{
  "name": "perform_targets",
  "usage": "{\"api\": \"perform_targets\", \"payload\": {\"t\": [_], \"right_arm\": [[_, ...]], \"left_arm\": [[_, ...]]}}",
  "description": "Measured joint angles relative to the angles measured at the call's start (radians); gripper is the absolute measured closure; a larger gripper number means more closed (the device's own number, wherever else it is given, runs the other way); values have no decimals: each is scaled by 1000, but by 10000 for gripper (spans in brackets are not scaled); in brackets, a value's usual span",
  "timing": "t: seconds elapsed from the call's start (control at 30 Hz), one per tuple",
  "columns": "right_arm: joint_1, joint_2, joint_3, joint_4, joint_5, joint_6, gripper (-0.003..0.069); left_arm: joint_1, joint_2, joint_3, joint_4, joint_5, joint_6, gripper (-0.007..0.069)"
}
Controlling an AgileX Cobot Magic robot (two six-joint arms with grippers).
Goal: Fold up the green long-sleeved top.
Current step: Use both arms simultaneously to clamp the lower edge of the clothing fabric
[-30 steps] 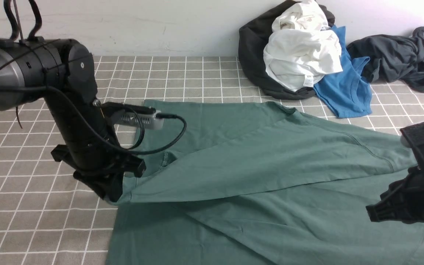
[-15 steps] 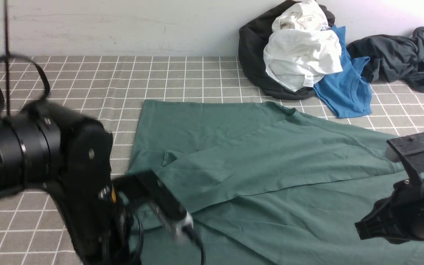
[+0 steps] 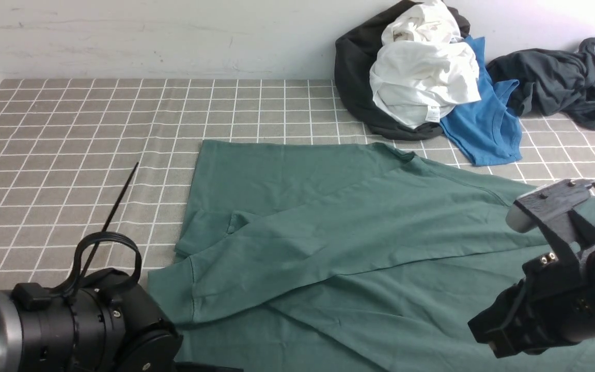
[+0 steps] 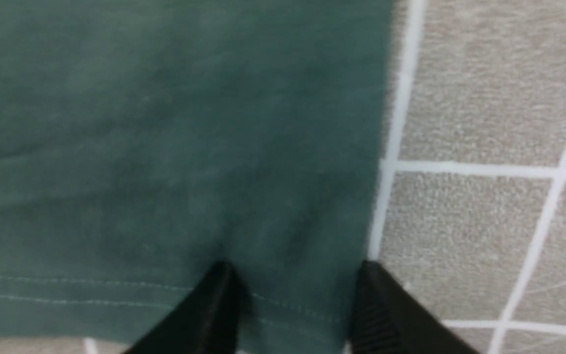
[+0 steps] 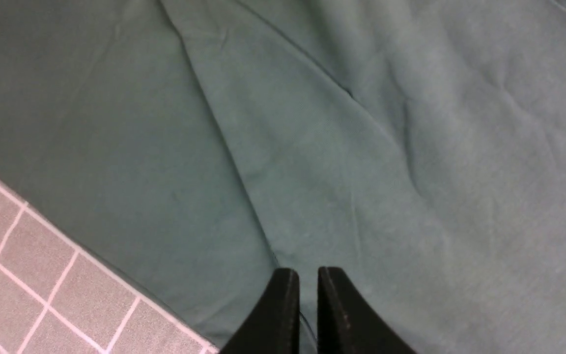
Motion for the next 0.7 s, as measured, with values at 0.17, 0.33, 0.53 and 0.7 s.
{"api": "perform_targets", "payload": {"t": [0.17,0.33,0.53,0.7], "right_arm": [[0,0,0,0,-3,-5,608],[0,0,0,0,-17,-56,608],[0,-42,-21,0,-12,-169,608],[0,-82,-63,-54,-14,-188,601]], "left_arm": [[-12,-12,7,70,-42,-80,579],[-55,-113,13,106,-42,-149,612],[-31,-216,14,106,37,-219,612],[42,-246,15,102,50,-232,612]]}}
